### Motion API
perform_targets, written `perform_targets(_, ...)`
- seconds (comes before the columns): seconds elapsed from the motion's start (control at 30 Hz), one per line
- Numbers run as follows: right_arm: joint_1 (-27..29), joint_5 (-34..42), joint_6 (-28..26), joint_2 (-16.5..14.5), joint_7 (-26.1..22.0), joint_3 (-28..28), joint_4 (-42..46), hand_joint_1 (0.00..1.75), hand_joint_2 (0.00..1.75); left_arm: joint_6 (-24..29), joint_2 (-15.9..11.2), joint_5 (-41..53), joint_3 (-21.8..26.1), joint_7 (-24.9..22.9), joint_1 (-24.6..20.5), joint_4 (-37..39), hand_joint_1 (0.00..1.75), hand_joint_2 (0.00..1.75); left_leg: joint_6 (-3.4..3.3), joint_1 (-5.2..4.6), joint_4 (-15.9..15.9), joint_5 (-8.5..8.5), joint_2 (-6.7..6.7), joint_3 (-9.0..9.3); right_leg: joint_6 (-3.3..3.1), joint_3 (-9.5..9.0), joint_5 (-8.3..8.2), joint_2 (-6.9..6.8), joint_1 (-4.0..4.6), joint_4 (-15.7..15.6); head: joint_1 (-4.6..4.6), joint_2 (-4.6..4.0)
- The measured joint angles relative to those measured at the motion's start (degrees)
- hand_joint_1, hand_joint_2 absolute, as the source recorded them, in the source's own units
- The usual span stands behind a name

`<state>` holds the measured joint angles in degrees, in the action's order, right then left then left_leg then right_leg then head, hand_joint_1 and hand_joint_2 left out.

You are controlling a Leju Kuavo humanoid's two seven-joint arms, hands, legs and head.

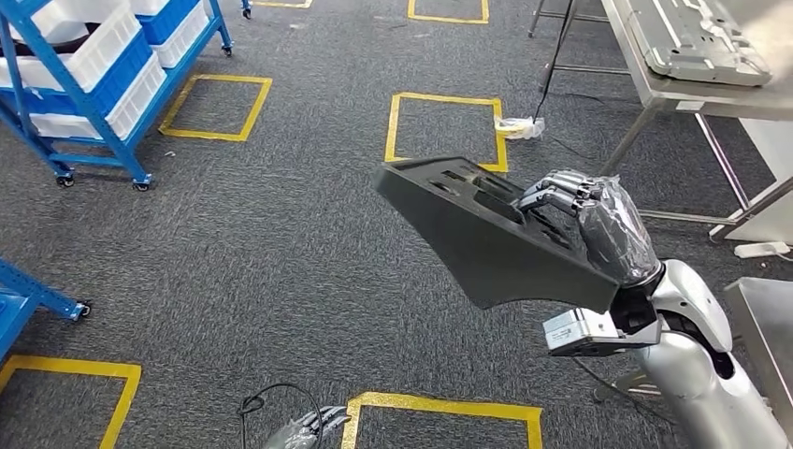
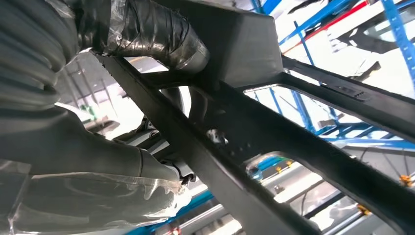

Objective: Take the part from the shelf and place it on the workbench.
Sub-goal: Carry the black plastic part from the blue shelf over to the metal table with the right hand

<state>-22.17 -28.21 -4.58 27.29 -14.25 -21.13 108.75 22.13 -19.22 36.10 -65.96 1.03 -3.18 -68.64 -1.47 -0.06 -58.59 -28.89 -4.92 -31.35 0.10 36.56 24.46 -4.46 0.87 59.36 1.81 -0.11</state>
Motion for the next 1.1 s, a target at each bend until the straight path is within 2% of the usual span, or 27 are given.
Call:
perform_targets(0.07, -0.49, 0.02, 0.12, -0.10, 0.01, -0.43, -0.15, 1.75, 1.75, -1.08, -0.42, 1.51, 0.21, 0.74, -0.47, -0.04, 0.00, 1.75, 0.55, 0.04, 0.09, -0.38, -0.69, 0.38, -0.53, -0.21, -0.21, 1.35, -0.06, -0.63, 0.00, 0.00)
perform_targets(0.13, -1.06, -0.16, 0.15, -0.20, 0.01, -0.68, -0.31, 1.75, 1.75, -2.26, -0.88, 3.27, 0.47, 1.70, -0.93, -0.10, 0.00, 1.75, 1.01, 0.19, -2.21, -1.87, 1.24, -0.33, -1.11, -0.90, -0.44, 2.50, -0.50, -1.47, 0.02, 0.00)
perform_targets(0.2, -1.64, -0.66, 0.18, -0.42, 0.01, -0.85, -0.56, 1.75, 1.75, -3.48, -1.39, 5.52, 0.79, 3.07, -1.38, -0.11, 0.00, 1.75, 1.30, 0.32, -8.90, -4.78, 3.90, -3.78, -1.56, -1.28, -0.46, 3.70, -0.68, -1.76, 0.03, 0.00)
perform_targets(0.23, -1.79, -0.92, 0.22, -0.53, 0.02, -0.98, -0.78, 1.75, 1.75, -4.05, -1.59, 6.63, 0.98, 3.84, -1.65, -0.11, 0.00, 1.75, 1.41, 0.34, -12.65, -6.00, 4.39, -6.05, -1.68, -1.29, -0.40, 4.34, -0.63, -1.69, 0.04, 0.00)
perform_targets(0.27, -1.81, -1.15, 0.27, -0.62, 0.02, -1.11, -1.07, 1.75, 1.75, -4.59, -1.73, 7.79, 1.23, 4.57, -1.99, -0.10, 0.00, 1.75, 1.51, 0.36, -15.20, -6.32, 4.57, -7.89, -1.72, -1.31, -0.31, 5.06, -0.61, -1.57, 0.04, 0.00)
perform_targets(0.3, -1.84, -1.35, 0.35, -0.66, 0.02, -1.21, -1.41, 1.75, 1.75, -5.06, -1.81, 9.02, 1.51, 5.15, -2.28, -0.09, 0.00, 1.75, 1.58, 0.38, -15.82, -5.54, 4.61, -8.83, -1.71, -1.33, -0.19, 5.78, -0.62, -1.39, 0.04, 0.00)
perform_targets(0.33, -1.91, -1.50, 0.43, -0.67, 0.03, -1.26, -1.80, 1.75, 1.75, -5.32, -1.84, 10.37, 1.82, 5.37, -2.48, -0.08, 0.00, 1.75, 1.61, 0.45, -13.98, -3.54, 4.75, -8.54, -1.61, -1.35, 0.01, 6.57, -0.69, -1.10, 0.04, 0.00)
perform_targets(0.37, -1.99, -1.67, 0.52, -0.67, 0.04, -1.25, -2.19, 1.75, 1.75, -5.40, -1.83, 11.74, 2.16, 5.27, -2.53, -0.06, 0.00, 1.75, 1.62, 0.56, -10.46, -0.99, 5.21, -7.35, -1.44, -1.37, 0.26, 7.36, -0.79, -0.71, 0.04, 0.00)
perform_targets(0.43, -2.21, -2.01, 0.82, -0.70, 0.21, -1.09, -3.01, 1.75, 1.75, -5.16, -1.67, 13.81, 2.69, 4.26, -2.02, 0.16, 0.00, 1.75, 1.40, 0.84, -3.93, 1.94, 7.45, -4.62, -0.86, -1.11, 0.79, 8.97, -0.97, 0.14, 0.04, 0.00)
perform_targets(0.5, -2.82, -2.88, 1.49, -0.80, 1.23, -0.88, -3.87, 1.75, 1.75, -5.57, -1.07, 14.44, 3.27, 2.76, -1.23, 0.62, 0.00, 1.75, 0.84, 0.74, -1.91, 1.93, 8.62, -3.69, -0.07, -0.54, 0.81, 10.39, -1.26, 0.54, 0.04, 0.00)
perform_targets(0.57, -4.54, -4.71, 2.52, -1.23, 3.37, -0.84, -5.16, 1.75, 1.75, -7.06, 0.43, 14.57, 4.11, 1.52, -1.07, 1.67, 0.00, 1.75, -0.04, 0.48, -1.33, 2.30, 7.44, -3.50, 0.77, -0.10, 0.52, 11.33, -1.62, 0.37, 0.04, 0.00)
perform_targets(0.6, -5.85, -5.73, 2.93, -1.49, 4.40, -0.87, -6.04, 1.75, 1.75, -7.80, 1.50, 14.69, 4.63, 1.20, -1.18, 2.44, 0.00, 1.75, -0.53, 0.44, -0.94, 2.52, 6.74, -3.31, 1.07, 0.18, 0.74, 10.61, -1.62, 0.69, 0.03, 0.00)
perform_targets(0.63, -7.30, -6.61, 3.16, -1.74, 5.24, -0.91, -7.01, 1.75, 1.75, -8.34, 2.50, 14.73, 5.17, 0.97, -1.18, 3.25, 0.00, 1.75, -0.94, 0.43, -0.54, 2.74, 6.03, -3.14, 1.33, 0.93, 1.57, 9.26, -1.56, 2.10, 0.02, 0.00)
perform_targets(0.7, -9.49, -7.75, 3.06, -1.90, 6.03, -0.88, -8.77, 1.75, 1.75, -8.84, 3.97, 14.55, 6.07, 0.55, -0.79, 4.32, 0.00, 1.75, -1.42, 0.34, -0.16, 2.86, 4.82, -2.95, 1.75, 3.69, 4.42, 6.06, -1.42, 7.76, -0.01, 0.00)
perform_targets(0.73, -10.00, -8.10, 2.84, -1.84, 6.06, -0.75, -9.63, 1.75, 1.75, -8.96, 4.27, 14.39, 6.37, 0.22, -0.30, 4.56, 0.00, 1.75, -1.52, 0.27, -0.16, 2.79, 4.22, -2.93, 1.98, 5.57, 5.86, 5.34, -1.48, 11.43, 0.00, 0.00)
perform_targets(0.77, -10.17, -8.38, 2.61, -1.65, 5.90, -0.56, -10.51, 1.75, 1.75, -8.95, 4.40, 14.23, 6.57, -0.18, 0.31, 4.64, 0.00, 1.75, -1.58, 0.22, -0.17, 2.69, 3.63, -2.90, 2.12, 6.97, 6.51, 5.04, -1.57, 14.04, 0.00, 0.00)
perform_targets(0.8, -10.27, -8.73, 2.42, -1.37, 5.70, -0.28, -11.50, 1.75, 1.75, -8.84, 4.36, 14.15, 6.75, -0.63, 0.95, 4.69, 0.00, 1.75, -1.60, 0.18, -0.18, 2.56, 2.99, -2.83, 2.19, 7.65, 6.25, 4.86, -1.64, 15.06, 0.00, 0.00)
perform_targets(0.83, -10.53, -9.11, 2.35, -1.08, 5.57, 0.01, -12.51, 1.75, 1.75, -8.67, 4.29, 14.11, 6.90, -1.13, 1.47, 4.74, 0.00, 1.75, -1.58, 0.14, -0.18, 2.44, 2.37, -2.74, 2.17, 7.24, 4.99, 4.62, -1.67, 13.90, 0.00, 0.00)
perform_targets(0.87, -11.08, -9.56, 2.46, -0.86, 5.64, 0.30, -13.58, 1.75, 1.75, -8.46, 4.26, 14.15, 6.98, -1.57, 1.74, 4.83, 0.00, 1.75, -1.52, 0.09, -0.19, 2.29, 1.80, -2.59, 2.04, 5.69, 3.00, 4.14, -1.63, 10.62, 0.01, 0.00)
perform_targets(0.93, -13.04, -10.31, 3.05, -0.72, 6.25, 0.80, -15.74, 1.75, 1.75, -8.01, 4.49, 14.30, 7.15, -2.26, 1.78, 5.13, 0.00, 1.75, -1.31, -0.16, -0.18, 1.97, 0.73, -2.25, 1.40, 1.96, -0.07, 1.84, -1.07, 2.85, 0.02, 0.00)
perform_targets(0.97, -14.13, -10.57, 3.37, -0.72, 6.57, 0.96, -16.77, 1.75, 1.75, -7.77, 4.69, 14.47, 7.21, -2.50, 1.71, 5.27, 0.00, 1.75, -1.13, -0.29, -0.15, 1.82, 0.22, -2.11, 0.97, 0.82, -0.69, 1.02, -0.69, 0.46, 0.00, 0.00)
perform_targets(1.0, -15.07, -10.75, 3.63, -0.72, 6.83, 1.06, -17.68, 1.75, 1.75, -7.53, 4.86, 14.70, 7.25, -2.74, 1.69, 5.39, 0.00, 1.75, -0.89, -0.39, -0.11, 1.66, -0.32, -1.97, 0.60, 0.39, -0.71, 0.66, -0.32, -0.60, 0.01, 0.00)
perform_targets(1.03, -15.80, -10.91, 3.79, -0.71, 7.00, 1.11, -18.46, 1.75, 1.75, -7.27, 4.96, 14.99, 7.26, -2.99, 1.69, 5.48, 0.00, 1.75, -0.64, -0.43, -0.04, 1.52, -0.92, -1.81, 0.30, 0.39, -0.70, 1.25, -0.08, -0.72, 0.01, 0.00)
perform_targets(1.07, -16.34, -11.04, 3.93, -0.66, 7.14, 1.17, -19.06, 1.75, 1.75, -7.10, 5.02, 15.25, 7.26, -3.15, 1.68, 5.51, 0.00, 1.75, -0.35, -0.44, 0.00, 1.28, -1.49, -1.68, 0.01, 0.20, -0.79, 1.96, -0.22, -0.95, 0.02, 0.00)
perform_targets(1.1, -16.83, -11.16, 4.06, -0.62, 7.29, 1.25, -19.57, 1.75, 1.75, -6.99, 5.07, 15.43, 7.28, -3.29, 1.61, 5.56, 0.00, 1.75, -0.05, -0.37, -0.34, 0.89, -1.24, -1.59, -0.23, -0.11, -0.92, 2.64, -0.37, -1.31, 0.03, 0.00)
